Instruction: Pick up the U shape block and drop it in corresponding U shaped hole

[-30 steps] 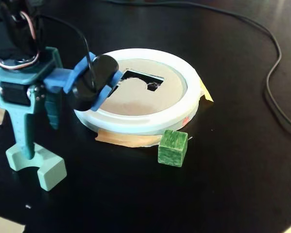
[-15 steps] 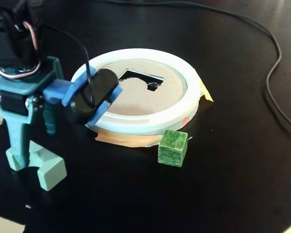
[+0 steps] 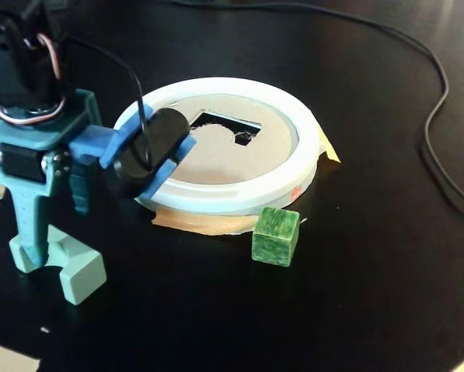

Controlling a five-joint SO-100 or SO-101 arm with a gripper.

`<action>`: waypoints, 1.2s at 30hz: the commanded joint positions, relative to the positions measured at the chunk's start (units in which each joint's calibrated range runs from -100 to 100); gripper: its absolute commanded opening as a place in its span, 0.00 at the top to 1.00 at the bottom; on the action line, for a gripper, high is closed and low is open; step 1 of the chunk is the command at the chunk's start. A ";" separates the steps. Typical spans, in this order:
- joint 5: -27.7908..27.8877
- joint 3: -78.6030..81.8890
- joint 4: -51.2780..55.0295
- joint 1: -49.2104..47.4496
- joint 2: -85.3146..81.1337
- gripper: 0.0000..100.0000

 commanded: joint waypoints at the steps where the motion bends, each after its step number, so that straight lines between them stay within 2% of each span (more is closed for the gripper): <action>1: 0.24 -3.30 -1.49 1.20 0.03 0.56; 2: 0.24 -3.30 -1.49 1.20 0.03 0.65; 5: 0.29 -3.11 -1.49 1.20 0.12 0.75; 12: 0.29 -3.66 -1.49 1.20 6.39 0.77; 27: 0.29 -4.30 -1.49 1.08 5.40 0.78; 32: 0.29 -4.30 -1.49 1.08 5.31 0.97; 36: 0.24 -4.30 -1.49 1.20 5.31 0.98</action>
